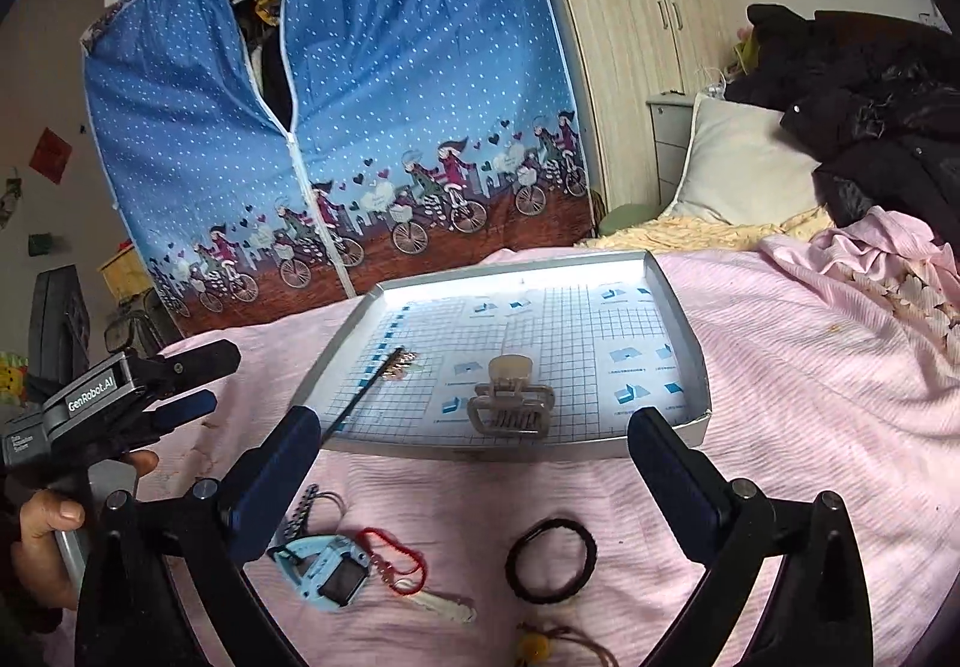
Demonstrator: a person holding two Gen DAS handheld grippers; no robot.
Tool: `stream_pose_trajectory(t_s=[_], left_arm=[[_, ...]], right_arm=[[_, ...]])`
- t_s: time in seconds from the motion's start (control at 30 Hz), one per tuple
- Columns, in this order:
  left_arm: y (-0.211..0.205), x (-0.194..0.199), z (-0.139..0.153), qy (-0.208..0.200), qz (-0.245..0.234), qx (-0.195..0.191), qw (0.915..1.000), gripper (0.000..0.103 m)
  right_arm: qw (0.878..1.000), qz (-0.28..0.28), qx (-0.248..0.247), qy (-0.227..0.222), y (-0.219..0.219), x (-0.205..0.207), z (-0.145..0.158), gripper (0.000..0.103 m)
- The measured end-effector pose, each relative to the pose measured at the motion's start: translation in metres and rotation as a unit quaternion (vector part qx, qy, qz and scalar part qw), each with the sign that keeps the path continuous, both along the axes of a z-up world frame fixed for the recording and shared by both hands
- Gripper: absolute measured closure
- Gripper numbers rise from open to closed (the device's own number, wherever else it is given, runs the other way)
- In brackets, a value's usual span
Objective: Organize jewelry
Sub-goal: 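Lower the hairpin into the tray with left tool while right tool places the claw clip there, then grasp the brown hair ties with right tool while left tool grasps the blue watch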
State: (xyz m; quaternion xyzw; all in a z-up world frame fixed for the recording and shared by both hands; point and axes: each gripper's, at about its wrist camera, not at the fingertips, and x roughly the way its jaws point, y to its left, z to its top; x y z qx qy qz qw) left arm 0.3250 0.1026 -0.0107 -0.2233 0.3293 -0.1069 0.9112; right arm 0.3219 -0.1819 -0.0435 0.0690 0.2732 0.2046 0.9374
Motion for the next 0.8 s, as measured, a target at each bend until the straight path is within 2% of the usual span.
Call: stream_pose_trajectory(t_s=[0.1,0.2,0.3,0.37,0.43,0.57,0.63,0.8], left_arm=[[-0.006,-0.036,0.017,-0.041,-0.012,0.041,0.9983,0.002],[-0.017,-0.065,0.028,-0.066,-0.020,0.116,0.9908,0.002],[-0.028,-0.088,0.028,-0.061,-0.046,0.175,0.9816,0.002],[-0.031,-0.102,0.015,-0.039,-0.057,0.201,0.9772,0.002],[-0.030,-0.116,-0.002,-0.022,-0.055,0.207,0.9765,0.002],[-0.031,-0.133,-0.037,0.030,-0.073,0.179,0.9806,0.002],[-0.037,-0.134,-0.049,0.049,-0.091,0.173,0.9796,0.002],[-0.056,-0.140,-0.062,0.031,-0.130,0.213,0.9678,0.002]], right_arm=[[1.000,-0.001,-0.008,-0.030,-0.002,-0.034,0.011,0.000],[0.998,-0.001,-0.039,-0.053,0.001,-0.064,0.014,0.000],[0.995,-0.002,-0.064,-0.072,0.004,-0.091,0.010,0.000],[0.995,-0.006,-0.072,-0.074,0.005,-0.105,0.004,0.000],[0.996,-0.011,-0.069,-0.061,0.004,-0.115,-0.006,0.000],[0.998,-0.025,-0.060,-0.025,-0.001,-0.134,-0.030,0.000],[0.998,-0.027,-0.062,-0.016,-0.004,-0.142,-0.039,0.000],[0.997,-0.037,-0.069,0.022,-0.014,-0.144,-0.062,0.000]])
